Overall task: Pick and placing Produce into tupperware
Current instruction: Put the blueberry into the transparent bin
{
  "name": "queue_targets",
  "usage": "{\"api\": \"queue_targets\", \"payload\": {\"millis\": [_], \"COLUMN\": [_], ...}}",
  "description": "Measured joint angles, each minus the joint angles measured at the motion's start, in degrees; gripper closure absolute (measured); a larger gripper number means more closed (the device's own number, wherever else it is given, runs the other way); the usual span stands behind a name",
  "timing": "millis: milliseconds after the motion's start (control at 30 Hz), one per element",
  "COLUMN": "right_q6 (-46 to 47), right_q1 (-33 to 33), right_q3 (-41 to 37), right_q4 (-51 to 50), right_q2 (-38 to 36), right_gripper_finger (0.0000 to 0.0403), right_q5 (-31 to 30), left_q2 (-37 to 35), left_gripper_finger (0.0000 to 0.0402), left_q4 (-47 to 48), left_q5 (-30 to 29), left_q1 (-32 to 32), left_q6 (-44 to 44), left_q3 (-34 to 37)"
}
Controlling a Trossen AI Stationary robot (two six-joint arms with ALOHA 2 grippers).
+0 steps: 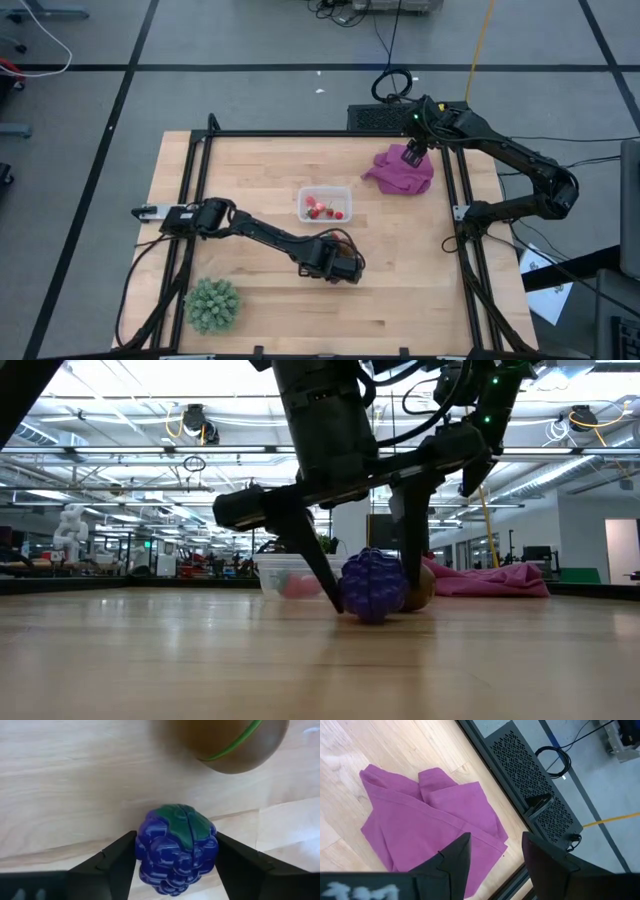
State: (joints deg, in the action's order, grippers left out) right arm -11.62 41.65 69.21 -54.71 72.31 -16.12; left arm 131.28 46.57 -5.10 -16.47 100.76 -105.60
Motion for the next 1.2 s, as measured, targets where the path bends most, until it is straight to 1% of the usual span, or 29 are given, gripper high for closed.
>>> {"api": "queue_targets", "payload": {"millis": [133, 233, 467, 867, 1200], "right_q6": [0.0, 0.0, 0.0, 0.0, -0.1], "right_q1": [0.0, 0.0, 0.0, 0.0, 0.0], "right_q3": [0.0, 0.0, 0.0, 0.0, 0.0], "right_q4": [0.0, 0.0, 0.0, 0.0, 0.0], "right_q2": [0.0, 0.0, 0.0, 0.0, 0.0], "right_gripper_finger": [0.0234, 0.0234, 0.0234, 0.0234, 0.0234], "right_q5": [0.0, 0.0, 0.0, 0.0, 0.0], "left_q2": [0.0, 0.0, 0.0, -1.2, -5.7], "left_gripper_finger": [0.0186, 0.0192, 0.0175, 0.0179, 0.0172], "left_q4": [-0.1, -0.1, -0.1, 0.1, 0.3], "left_q5": [0.0, -0.2, -0.3, -0.5, -4.3], "left_q1": [0.0, 0.0, 0.0, 0.0, 0.6], "left_q6": [-0.1, -0.2, -0.5, -2.2, -5.9], "left_q3": [0.0, 0.0, 0.0, 0.0, 0.0]}}
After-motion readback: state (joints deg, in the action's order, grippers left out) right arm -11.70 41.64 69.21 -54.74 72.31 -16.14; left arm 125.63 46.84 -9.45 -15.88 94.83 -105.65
